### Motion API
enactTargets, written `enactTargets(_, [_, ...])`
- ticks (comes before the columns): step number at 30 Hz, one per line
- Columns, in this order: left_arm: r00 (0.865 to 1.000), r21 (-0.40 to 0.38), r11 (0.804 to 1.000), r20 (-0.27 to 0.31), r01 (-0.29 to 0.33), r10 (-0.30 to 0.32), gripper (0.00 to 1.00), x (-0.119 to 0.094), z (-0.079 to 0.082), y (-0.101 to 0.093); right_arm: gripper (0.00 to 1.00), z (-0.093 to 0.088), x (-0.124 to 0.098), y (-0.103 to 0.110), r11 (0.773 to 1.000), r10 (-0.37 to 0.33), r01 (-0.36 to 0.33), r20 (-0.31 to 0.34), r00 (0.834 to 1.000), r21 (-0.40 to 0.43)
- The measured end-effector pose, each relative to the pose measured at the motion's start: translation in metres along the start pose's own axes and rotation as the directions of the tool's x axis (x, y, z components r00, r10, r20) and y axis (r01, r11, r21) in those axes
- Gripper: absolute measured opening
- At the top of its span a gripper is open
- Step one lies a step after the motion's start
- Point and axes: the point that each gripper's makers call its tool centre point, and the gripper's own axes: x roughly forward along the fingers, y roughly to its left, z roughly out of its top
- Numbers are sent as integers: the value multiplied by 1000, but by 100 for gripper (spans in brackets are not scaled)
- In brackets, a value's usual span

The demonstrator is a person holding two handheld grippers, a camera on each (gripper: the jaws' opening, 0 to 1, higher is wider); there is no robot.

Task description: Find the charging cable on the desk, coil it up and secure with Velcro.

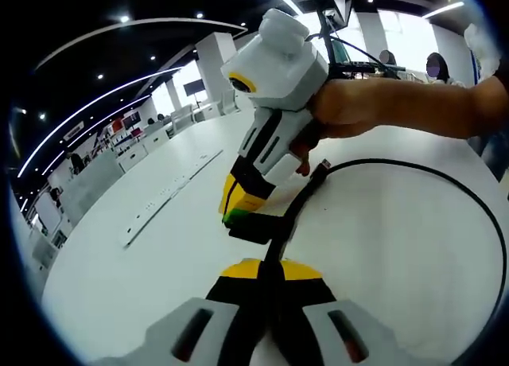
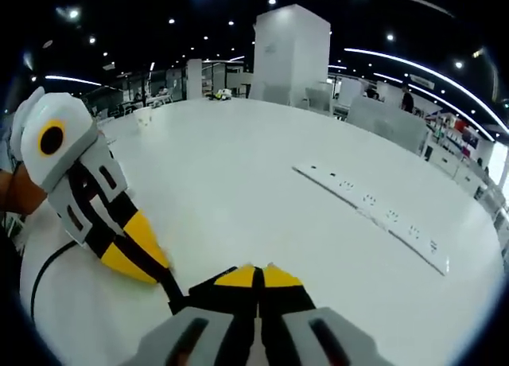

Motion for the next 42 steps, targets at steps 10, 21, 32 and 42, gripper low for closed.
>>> enactTargets(10, [1000, -5, 1000, -4, -10, 10, 8, 3, -3, 13, 2, 14, -33, 15, 999, -45, 42, 106, 993, 24])
enactTargets(21, [1000, -48, 999, 6, -22, 22, 8, 3, -5, 23, 3, 1, -51, 35, 1000, 3, -5, 54, 999, 31])
enactTargets(32, [996, -93, 996, 91, -3, 12, 26, 1, 5, 25, 16, -4, -53, 40, 999, 7, -9, 59, 998, 33])
enactTargets(42, [985, -211, 974, 136, -79, 109, 42, -9, 12, 44, 42, -8, -63, 27, 997, -37, 29, 102, 994, 74])
